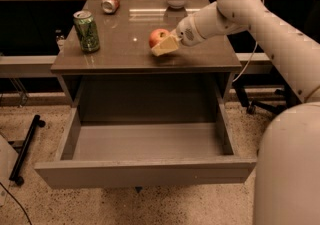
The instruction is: Pick apple from top drawer and place on counter
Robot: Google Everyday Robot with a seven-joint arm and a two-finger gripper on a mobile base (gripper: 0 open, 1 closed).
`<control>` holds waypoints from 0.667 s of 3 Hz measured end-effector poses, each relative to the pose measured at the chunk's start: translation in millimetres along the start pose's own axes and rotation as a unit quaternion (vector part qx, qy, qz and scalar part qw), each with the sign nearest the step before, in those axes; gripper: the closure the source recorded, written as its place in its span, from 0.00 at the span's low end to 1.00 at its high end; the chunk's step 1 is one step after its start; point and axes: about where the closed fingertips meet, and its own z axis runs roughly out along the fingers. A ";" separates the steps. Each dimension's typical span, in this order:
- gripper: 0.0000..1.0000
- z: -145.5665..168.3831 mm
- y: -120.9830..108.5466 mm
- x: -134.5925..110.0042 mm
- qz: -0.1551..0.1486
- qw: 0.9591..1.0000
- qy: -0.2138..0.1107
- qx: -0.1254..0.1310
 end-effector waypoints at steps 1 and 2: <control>0.60 17.2 -11.8 -6.8 0.005 1.000 0.011 -0.007; 0.36 19.4 -13.2 -9.5 0.004 1.000 0.010 -0.007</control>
Offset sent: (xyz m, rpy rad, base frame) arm 0.0169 0.0085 -0.0050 -0.0086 0.0221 0.0048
